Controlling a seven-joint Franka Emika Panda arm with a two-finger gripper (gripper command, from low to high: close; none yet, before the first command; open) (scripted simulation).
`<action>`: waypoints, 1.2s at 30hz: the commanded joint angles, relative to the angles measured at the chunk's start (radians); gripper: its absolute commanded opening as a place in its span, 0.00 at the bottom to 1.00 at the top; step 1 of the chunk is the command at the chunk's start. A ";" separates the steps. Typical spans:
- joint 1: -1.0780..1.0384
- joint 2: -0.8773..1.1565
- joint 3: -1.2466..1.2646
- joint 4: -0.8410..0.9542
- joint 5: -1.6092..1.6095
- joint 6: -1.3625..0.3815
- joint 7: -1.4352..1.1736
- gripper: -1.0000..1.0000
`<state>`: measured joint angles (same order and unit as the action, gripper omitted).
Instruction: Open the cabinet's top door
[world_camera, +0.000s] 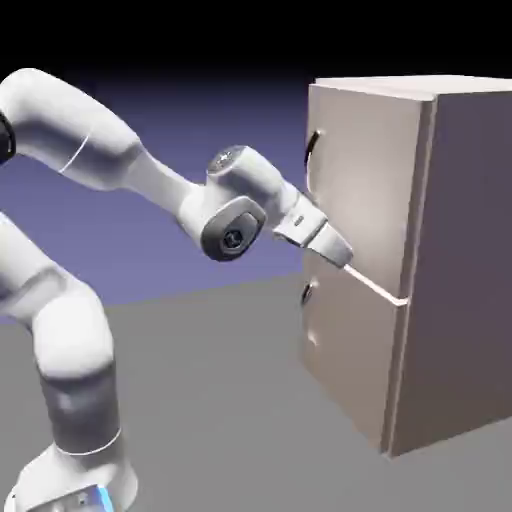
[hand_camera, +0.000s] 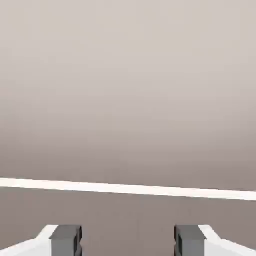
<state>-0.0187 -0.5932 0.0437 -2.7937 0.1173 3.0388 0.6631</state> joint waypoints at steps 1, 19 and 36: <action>-0.011 -0.009 0.016 0.006 0.044 0.001 -0.029 0.50; -0.216 -0.163 0.308 0.115 0.827 0.013 -0.549 0.50; -0.409 -0.309 0.584 0.217 1.566 0.024 -1.040 0.50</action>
<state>-0.4279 -0.9026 0.6274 -2.5765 1.6832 3.0625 -0.3765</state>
